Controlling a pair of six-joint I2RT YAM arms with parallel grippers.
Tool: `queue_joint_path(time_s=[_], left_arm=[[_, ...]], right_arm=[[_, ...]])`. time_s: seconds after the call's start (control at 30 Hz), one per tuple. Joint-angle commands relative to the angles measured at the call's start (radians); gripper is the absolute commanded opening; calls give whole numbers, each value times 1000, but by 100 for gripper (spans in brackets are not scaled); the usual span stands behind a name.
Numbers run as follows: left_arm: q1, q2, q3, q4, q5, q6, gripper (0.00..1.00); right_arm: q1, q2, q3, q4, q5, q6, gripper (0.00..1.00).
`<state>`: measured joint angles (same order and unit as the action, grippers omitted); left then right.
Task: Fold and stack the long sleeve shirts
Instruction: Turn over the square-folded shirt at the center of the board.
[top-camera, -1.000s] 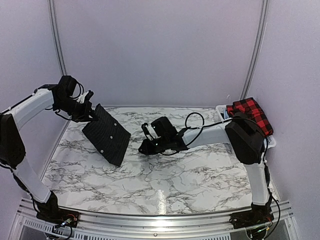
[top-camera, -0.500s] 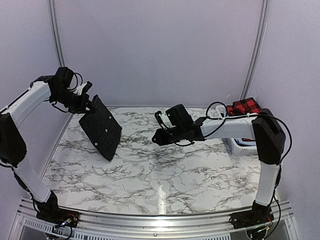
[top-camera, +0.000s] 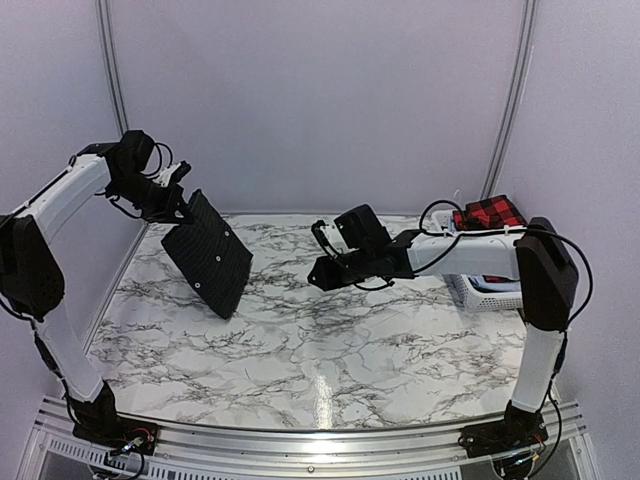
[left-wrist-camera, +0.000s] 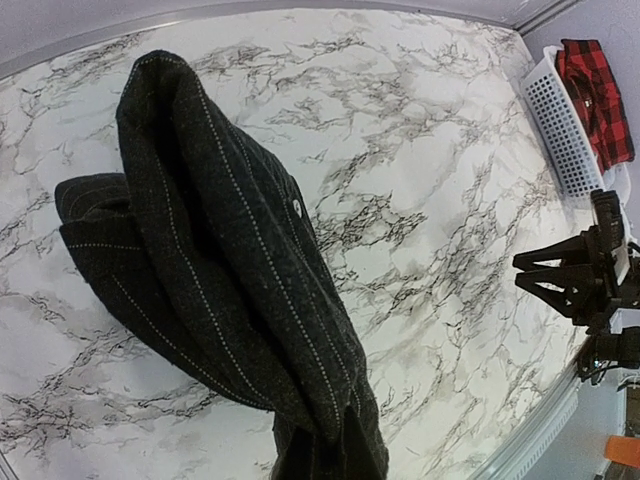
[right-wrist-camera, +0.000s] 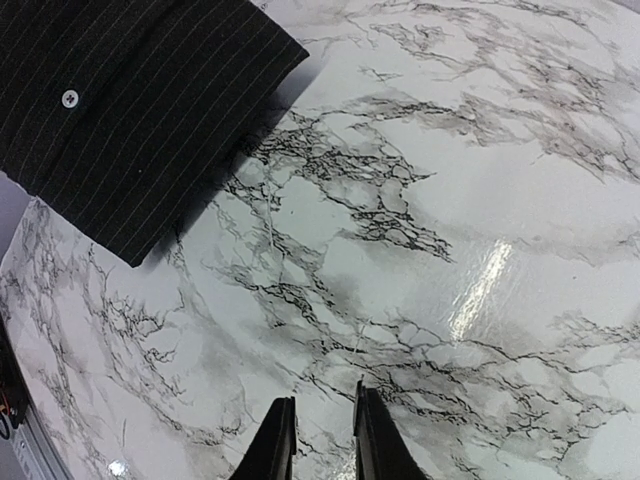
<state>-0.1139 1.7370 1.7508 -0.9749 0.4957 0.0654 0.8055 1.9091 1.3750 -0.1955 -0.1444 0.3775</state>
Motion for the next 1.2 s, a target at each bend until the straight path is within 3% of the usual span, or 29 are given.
queue_joint_path(time_s=[0.0, 0.23, 0.37, 0.47, 0.57, 0.63, 0.8, 0.93, 1.17], left_arm=[[3, 14, 22, -30, -16, 26, 1], [-26, 47, 78, -55, -11, 11, 1], [-173, 141, 198, -82, -52, -54, 1], [-323, 276, 352, -97, -129, -200, 5], [-476, 425, 458, -17, -127, -370, 25], [-581, 522, 516, 78, -127, -459, 45], [-746, 748, 796, 188, -133, -599, 68], [-756, 654, 640, 348, -204, -639, 76], [-673, 373, 248, 416, -355, -603, 77]], right_arm=[[-1, -43, -2, -25, 2, -23, 17], [-2, -66, -13, -45, 1, -32, 17], [-2, -95, -6, -72, 20, -38, 19], [-4, -130, 4, -113, 40, -36, 21], [-5, -207, -29, -156, 93, -28, 24], [-8, -289, -82, -179, 156, -19, 28], [-50, -518, -247, -231, 303, 21, 37], [-78, -592, -354, -213, 300, 36, 40], [-78, -498, -376, -110, 197, 53, 40]])
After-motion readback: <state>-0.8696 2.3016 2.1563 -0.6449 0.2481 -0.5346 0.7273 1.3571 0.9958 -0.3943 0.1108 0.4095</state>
